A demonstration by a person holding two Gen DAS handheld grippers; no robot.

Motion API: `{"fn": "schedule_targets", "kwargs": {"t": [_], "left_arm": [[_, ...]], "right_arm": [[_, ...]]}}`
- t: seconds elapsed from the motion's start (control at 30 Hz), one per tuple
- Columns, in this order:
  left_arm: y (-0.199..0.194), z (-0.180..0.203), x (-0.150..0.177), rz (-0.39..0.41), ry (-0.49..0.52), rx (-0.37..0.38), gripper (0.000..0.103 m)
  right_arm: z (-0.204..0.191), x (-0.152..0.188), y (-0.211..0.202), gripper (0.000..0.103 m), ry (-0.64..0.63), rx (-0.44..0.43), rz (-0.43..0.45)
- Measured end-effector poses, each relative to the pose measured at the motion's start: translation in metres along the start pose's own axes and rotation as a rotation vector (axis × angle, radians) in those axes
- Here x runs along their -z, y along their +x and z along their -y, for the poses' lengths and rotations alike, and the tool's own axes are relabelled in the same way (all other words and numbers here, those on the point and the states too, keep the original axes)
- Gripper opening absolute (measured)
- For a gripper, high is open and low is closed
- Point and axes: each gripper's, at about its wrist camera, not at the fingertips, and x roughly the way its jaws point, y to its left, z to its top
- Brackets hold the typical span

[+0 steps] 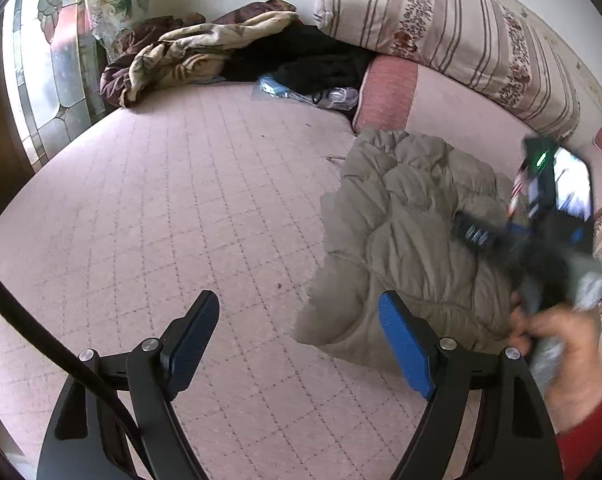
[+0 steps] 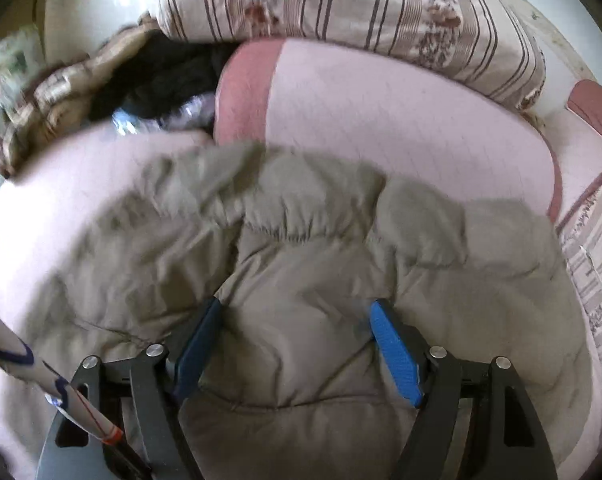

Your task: Fold large clothes

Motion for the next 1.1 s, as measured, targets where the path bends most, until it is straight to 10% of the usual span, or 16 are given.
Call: {"fn": "schedule_targets", "kwargs": {"t": [0.3,0.77,0.93,1.1], "left_arm": [[-0.005,0.001,0.002,0.007,-0.006,-0.005,0.081],[0.003,0.023,0.008,-0.005,0.056,-0.040,0.081],[-0.007,0.027,0.010,0.023,0.070,-0.043,0.081],[-0.022,0.027,0.011,0.055,0.066,-0.030,0.081]], "right_arm": [[0.025,-0.014,-0.030,0.083,-0.022,0.052,0.053],[0.296,0.032,0.014,0.087,0.461,0.345,-0.139],[0.291,0.031,-0.024,0.087,0.442,0.375,-0.074],[0.242,0.024,-0.065,0.087,0.388,0.228,0.004]]}}
